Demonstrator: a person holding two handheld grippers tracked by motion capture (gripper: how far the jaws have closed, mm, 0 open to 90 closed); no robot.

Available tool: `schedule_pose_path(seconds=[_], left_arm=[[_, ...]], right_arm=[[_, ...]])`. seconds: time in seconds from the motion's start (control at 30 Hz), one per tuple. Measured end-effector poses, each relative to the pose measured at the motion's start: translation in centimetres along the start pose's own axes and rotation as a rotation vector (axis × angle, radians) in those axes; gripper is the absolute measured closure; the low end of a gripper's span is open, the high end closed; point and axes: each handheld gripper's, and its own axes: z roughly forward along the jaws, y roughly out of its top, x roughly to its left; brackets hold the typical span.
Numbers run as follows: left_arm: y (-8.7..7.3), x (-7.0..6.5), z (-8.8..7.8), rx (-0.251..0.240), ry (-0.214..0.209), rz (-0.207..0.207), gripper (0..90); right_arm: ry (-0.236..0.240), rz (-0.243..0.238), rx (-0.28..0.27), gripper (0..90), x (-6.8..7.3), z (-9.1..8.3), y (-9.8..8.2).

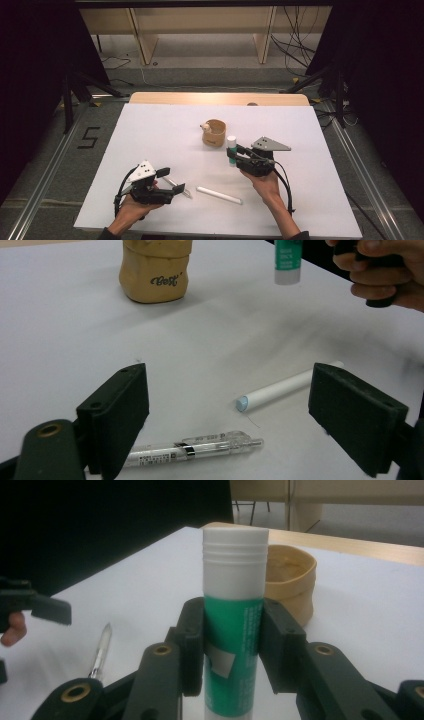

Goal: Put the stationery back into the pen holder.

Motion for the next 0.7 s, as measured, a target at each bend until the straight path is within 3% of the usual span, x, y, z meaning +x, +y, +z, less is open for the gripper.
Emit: schedule_pose_path(seconds=[0.23,0.7], left_arm=[[-0.1,-0.4,0.0,0.005,0.005,0.04,16.0],[-0.3,-0.5,0.1,0.007,0.011,0.059,16.0]], right_arm=[[-0.015,0.014,-0.001,66.0,-0.4,1.2,1.0],[-0.038,0.018,0.001,65.9,-1.2,3.3,3.6]])
